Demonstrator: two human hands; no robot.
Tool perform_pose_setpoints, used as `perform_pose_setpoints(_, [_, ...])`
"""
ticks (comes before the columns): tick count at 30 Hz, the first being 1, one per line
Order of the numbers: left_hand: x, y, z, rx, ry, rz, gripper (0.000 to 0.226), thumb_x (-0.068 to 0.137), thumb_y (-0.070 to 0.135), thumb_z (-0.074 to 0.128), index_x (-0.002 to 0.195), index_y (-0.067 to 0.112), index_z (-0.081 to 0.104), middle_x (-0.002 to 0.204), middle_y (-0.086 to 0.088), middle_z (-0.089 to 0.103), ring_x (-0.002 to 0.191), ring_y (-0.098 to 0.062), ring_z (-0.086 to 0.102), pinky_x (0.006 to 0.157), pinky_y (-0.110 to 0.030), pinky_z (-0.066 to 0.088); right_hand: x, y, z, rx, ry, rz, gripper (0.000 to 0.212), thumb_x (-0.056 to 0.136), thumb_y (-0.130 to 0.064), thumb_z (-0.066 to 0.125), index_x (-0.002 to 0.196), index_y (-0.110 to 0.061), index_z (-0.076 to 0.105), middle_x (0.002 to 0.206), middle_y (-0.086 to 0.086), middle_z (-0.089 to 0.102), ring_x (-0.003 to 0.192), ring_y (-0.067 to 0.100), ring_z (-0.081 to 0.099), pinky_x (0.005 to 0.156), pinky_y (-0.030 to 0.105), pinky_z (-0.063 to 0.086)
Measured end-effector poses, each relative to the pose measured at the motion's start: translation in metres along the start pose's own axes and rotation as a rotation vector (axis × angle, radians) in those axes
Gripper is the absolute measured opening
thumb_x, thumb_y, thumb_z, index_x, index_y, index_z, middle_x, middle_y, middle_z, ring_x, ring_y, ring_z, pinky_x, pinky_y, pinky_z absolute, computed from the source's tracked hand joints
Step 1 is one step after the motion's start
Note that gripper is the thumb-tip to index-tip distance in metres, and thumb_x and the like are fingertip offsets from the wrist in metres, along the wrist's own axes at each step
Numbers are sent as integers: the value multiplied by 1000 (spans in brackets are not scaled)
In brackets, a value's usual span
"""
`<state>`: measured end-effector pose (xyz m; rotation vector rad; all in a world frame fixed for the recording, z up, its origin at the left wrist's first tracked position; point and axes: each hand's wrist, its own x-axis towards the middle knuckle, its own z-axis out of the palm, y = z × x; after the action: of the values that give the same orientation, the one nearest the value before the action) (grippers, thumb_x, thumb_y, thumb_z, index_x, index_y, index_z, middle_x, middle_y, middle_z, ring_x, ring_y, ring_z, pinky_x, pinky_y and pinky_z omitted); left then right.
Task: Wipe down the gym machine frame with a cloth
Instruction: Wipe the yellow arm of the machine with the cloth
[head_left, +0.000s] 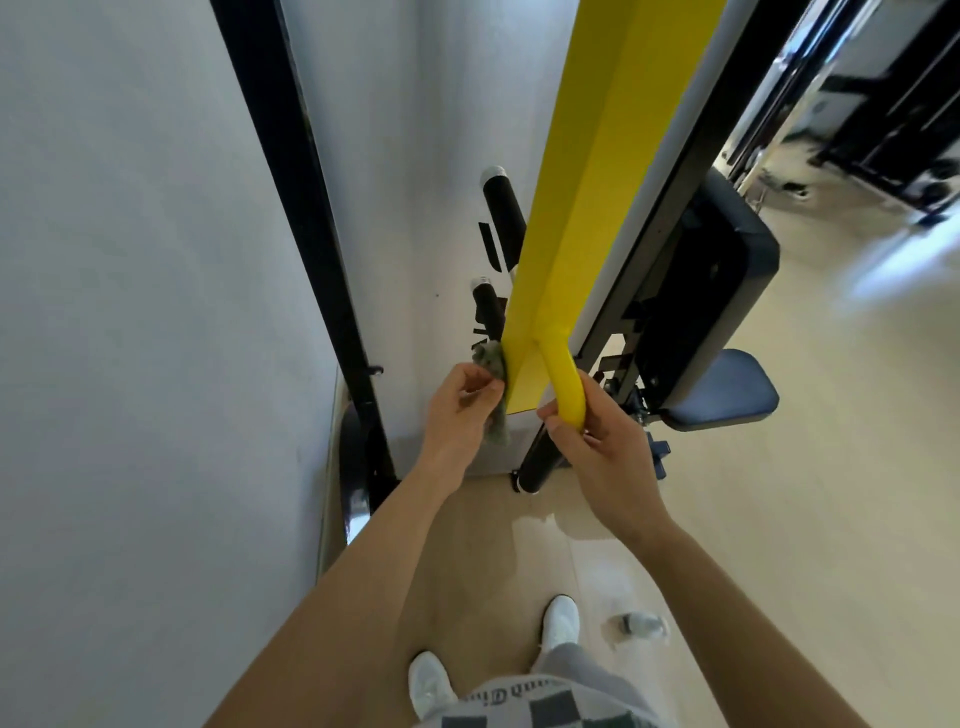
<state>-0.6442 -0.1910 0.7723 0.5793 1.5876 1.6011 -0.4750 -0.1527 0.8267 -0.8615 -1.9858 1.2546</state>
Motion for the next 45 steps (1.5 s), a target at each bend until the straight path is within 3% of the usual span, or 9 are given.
perform_pose_setpoints(8, [1,-12,1,-250,-24,-174,21,100,-1,53,107,14,67,121,-14,64,108,-27,69,89,-44,61,1,1,-5,36,-18,21,31,98,-26,61,129,-27,61,93,-8,68,91,13,65,78,12,52])
perform_pose_setpoints(13, [-2,-6,3,27,-10,71,51,87,-5,72,118,35,67,120,8,67,106,-10,68,88,-24,59,1,-2,-9,-17,-25,-6,21,99,-22,62,120,-26,65,90,-2,69,86,12,64,76,7,48])
perform_pose_setpoints(20, [14,-18,-7,420,-54,494,58,85,-1,76,137,14,55,125,-3,58,105,-19,64,93,-25,56,2,-1,-9,-57,-2,-24,23,98,-21,62,121,-20,65,94,-13,68,90,1,63,76,2,45])
perform_pose_setpoints(23, [24,-30,-8,474,-57,539,65,82,6,81,139,18,53,127,-2,57,101,-13,65,89,-25,59,2,1,-10,-69,-2,-32,25,98,-21,62,122,-15,65,95,-17,68,93,4,64,78,4,46])
perform_pose_setpoints(27, [33,-35,-6,512,-30,575,74,77,25,88,139,27,48,127,3,51,100,11,59,79,-5,51,2,1,-11,-72,6,-28,23,98,-22,62,121,-20,64,94,-20,68,95,2,64,77,4,47])
perform_pose_setpoints(31, [35,-31,4,512,49,612,77,72,38,90,136,29,48,128,-2,51,100,-2,56,78,-3,49,2,3,-12,-76,19,-22,28,98,-18,62,126,-14,63,95,-13,69,94,1,64,79,3,45])
perform_pose_setpoints(36, [26,-10,21,443,198,768,71,76,32,88,135,19,51,124,-12,54,113,17,45,87,1,42,2,3,-12,-58,22,-40,32,98,-13,63,130,-14,62,95,-6,68,91,3,63,80,3,44])
perform_pose_setpoints(41, [19,1,32,429,267,766,73,76,37,87,135,9,54,126,-13,53,111,7,49,88,-5,47,1,3,-11,-52,29,-70,33,97,-14,65,125,-32,61,95,-15,66,90,-1,62,79,3,43])
perform_pose_setpoints(45, [15,-16,33,454,214,601,76,73,33,90,135,8,55,123,-9,54,102,-12,57,84,-21,56,3,7,-12,-64,33,-75,28,98,-20,65,125,-25,62,94,-18,65,91,0,63,78,3,44])
